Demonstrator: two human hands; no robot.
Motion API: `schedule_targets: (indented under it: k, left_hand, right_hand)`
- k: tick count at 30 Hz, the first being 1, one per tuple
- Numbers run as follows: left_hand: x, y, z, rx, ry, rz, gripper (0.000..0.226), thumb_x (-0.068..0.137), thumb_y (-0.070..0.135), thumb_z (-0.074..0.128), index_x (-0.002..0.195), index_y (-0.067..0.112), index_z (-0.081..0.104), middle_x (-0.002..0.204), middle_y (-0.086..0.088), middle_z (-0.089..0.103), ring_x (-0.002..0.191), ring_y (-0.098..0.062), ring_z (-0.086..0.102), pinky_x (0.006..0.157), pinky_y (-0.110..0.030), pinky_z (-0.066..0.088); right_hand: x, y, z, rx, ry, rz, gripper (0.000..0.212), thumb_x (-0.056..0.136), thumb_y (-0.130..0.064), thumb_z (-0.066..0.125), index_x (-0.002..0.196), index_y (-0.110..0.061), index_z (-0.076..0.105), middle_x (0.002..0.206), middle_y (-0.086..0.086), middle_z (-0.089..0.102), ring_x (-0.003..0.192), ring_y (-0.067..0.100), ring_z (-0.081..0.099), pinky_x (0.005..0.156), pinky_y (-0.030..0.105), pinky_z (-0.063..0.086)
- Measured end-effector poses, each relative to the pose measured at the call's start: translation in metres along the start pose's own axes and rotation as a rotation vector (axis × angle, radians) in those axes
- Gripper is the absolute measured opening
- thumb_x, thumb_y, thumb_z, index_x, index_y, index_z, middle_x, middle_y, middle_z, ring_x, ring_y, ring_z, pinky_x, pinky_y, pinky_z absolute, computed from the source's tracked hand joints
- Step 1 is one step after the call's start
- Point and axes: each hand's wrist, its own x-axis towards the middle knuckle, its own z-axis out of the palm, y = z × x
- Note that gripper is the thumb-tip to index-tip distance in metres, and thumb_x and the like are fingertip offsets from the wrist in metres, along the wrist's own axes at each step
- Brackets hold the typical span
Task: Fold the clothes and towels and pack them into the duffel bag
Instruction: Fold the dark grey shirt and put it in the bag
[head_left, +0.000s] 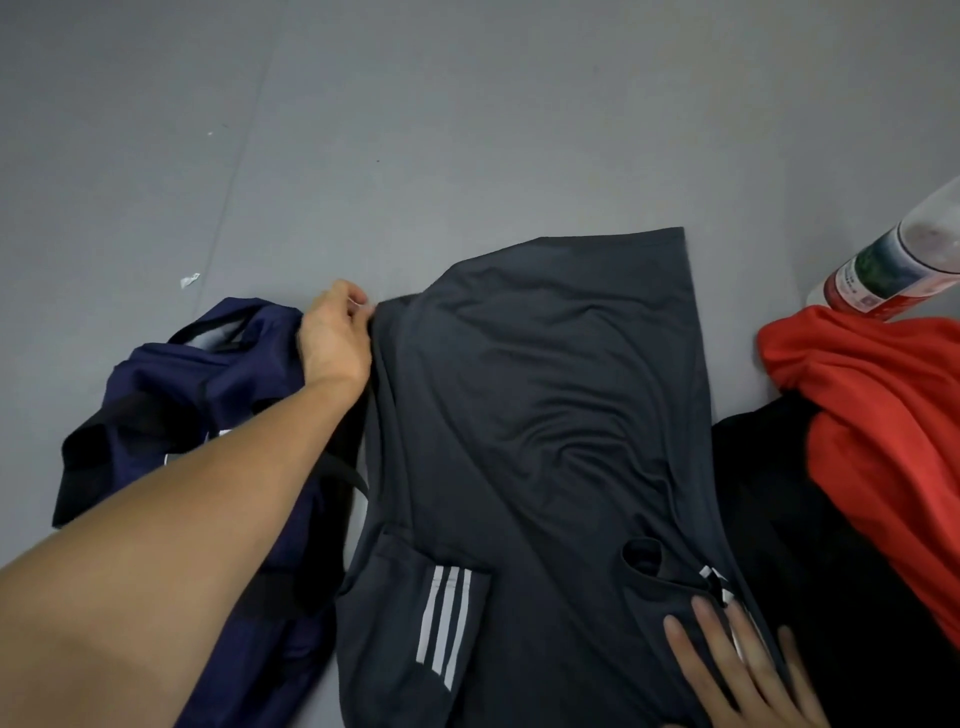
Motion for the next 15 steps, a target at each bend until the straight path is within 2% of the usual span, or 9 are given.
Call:
schedule_targets:
  k: [4,6,8,10,12,13,15]
  left_hand:
    - [0.013,-0.006,-0.014,0.035,0.162,-0.077,0.010,0.100,0.015,0.053,0.102,0.010,0.062,0.107,-0.013,0.062,0.094,-0.030,0.059,0.078,-0.027,0.036]
    - [0.013,-0.008,-0.019,0.059,0.166,-0.094,0.016,0.101,0.013,0.049,0.111,0.011,0.061,0.115,-0.014,0.059,0.098,-0.032,0.059,0.082,-0.029,0.038]
    - [0.003,-0.005,-0.018,0.099,0.119,0.044,0.028,0.099,0.007,0.045,0.123,0.013,0.059,0.124,-0.014,0.056,0.103,-0.035,0.059,0.089,-0.038,0.045]
    - [-0.021,0.001,-0.009,0.141,0.013,0.326,0.039,0.099,0.008,0.042,0.135,0.012,0.055,0.137,-0.014,0.053,0.120,-0.035,0.055,0.103,-0.043,0.045]
    - [-0.051,0.005,0.007,0.210,-0.195,0.495,0.048,0.104,0.024,0.035,0.152,0.016,0.040,0.157,-0.014,0.037,0.146,-0.034,0.033,0.121,-0.047,0.027]
    - [-0.064,0.005,0.014,0.270,-0.316,0.474,0.053,0.107,0.036,0.029,0.158,0.021,0.026,0.165,-0.012,0.021,0.153,-0.030,0.016,0.125,-0.046,0.015]
    - [-0.078,0.000,0.024,0.416,-0.458,0.338,0.066,0.103,0.060,0.015,0.160,0.032,-0.001,0.168,-0.006,-0.010,0.155,-0.024,-0.010,0.125,-0.045,-0.002]
  right_hand:
    - [0.002,-0.001,0.005,0.032,-0.035,-0.009,0.123,0.046,-0.073,0.079,0.151,-0.021,0.041,0.156,0.013,0.041,0.144,0.032,0.036,0.100,0.054,0.042]
    - [0.003,-0.001,0.004,0.060,-0.061,-0.001,0.122,0.046,-0.071,0.080,0.151,-0.022,0.041,0.156,0.012,0.041,0.145,0.032,0.035,0.100,0.055,0.042]
    - [0.002,-0.003,0.000,0.097,-0.066,0.027,0.121,0.047,-0.071,0.079,0.151,-0.022,0.042,0.156,0.011,0.040,0.145,0.031,0.034,0.098,0.055,0.043]
    - [0.001,-0.002,-0.002,0.097,-0.072,0.026,0.115,0.054,-0.076,0.073,0.151,-0.022,0.041,0.157,0.011,0.038,0.146,0.031,0.032,0.100,0.055,0.041]
    - [-0.003,0.002,-0.003,0.108,-0.060,-0.005,0.100,0.074,-0.082,0.052,0.152,-0.021,0.038,0.158,0.011,0.035,0.148,0.030,0.029,0.106,0.055,0.035]
    - [-0.004,0.004,-0.002,0.123,-0.046,-0.020,0.093,0.082,-0.082,0.040,0.152,-0.022,0.037,0.159,0.011,0.035,0.147,0.030,0.028,0.110,0.055,0.031]
    - [-0.005,0.006,-0.005,0.194,-0.036,-0.022,0.084,0.090,-0.077,0.030,0.153,-0.022,0.034,0.159,0.010,0.034,0.147,0.029,0.027,0.114,0.054,0.023]
